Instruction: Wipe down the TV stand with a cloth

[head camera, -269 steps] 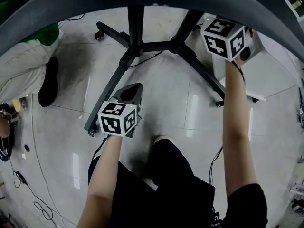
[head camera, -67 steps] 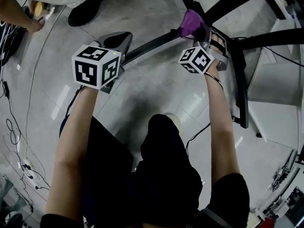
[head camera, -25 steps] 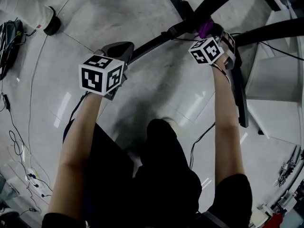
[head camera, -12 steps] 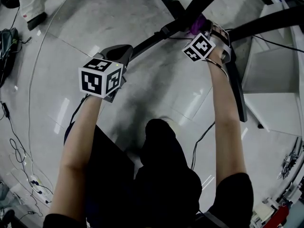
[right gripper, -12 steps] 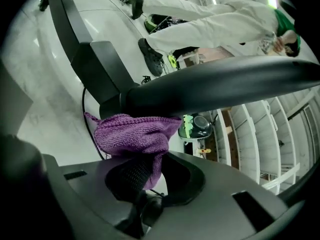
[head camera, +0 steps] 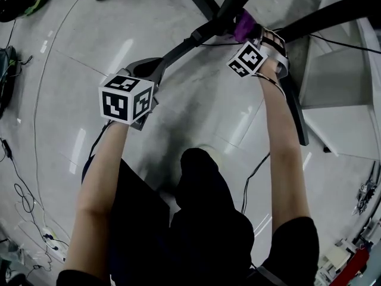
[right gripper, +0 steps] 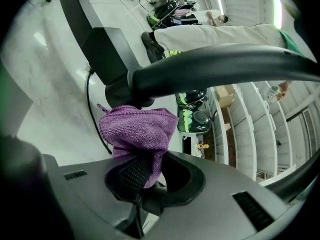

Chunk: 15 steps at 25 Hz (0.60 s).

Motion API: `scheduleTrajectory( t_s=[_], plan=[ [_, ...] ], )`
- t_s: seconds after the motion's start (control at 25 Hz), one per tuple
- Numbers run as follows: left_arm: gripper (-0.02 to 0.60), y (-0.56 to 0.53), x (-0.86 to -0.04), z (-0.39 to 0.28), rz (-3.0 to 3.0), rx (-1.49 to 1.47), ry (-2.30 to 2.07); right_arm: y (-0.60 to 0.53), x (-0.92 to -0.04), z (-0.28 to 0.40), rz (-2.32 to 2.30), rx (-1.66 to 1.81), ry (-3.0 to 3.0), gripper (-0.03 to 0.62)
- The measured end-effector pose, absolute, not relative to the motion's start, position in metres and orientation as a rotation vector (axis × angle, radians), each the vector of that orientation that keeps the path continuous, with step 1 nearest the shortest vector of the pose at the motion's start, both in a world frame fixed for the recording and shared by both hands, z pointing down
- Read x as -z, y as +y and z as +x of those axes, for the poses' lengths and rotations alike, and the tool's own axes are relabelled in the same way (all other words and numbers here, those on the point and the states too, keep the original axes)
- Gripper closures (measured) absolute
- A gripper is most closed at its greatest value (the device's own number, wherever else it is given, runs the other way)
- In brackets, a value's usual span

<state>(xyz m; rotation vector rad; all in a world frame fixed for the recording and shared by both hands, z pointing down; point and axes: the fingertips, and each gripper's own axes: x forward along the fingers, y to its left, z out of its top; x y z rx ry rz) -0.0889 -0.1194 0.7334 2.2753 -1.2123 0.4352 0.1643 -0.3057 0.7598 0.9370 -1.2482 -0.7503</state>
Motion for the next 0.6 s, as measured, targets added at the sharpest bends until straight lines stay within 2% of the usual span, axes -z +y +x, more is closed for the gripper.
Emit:
scheduleTrajectory(
  t_s=[0.24,0.6],
  plan=[
    [0.575,-0.12,-0.734,-0.077,2.288,-0.434,-1.186,-0.302,-0.76,0.195,0.955,0.711,-1.206,0.525],
    [0.575,-0.12,-0.736,-0.07,2.29,-0.433,-1.171,-0.292,-0.749,0.2,1.014,0.708,-1.22,0.525]
  ],
)
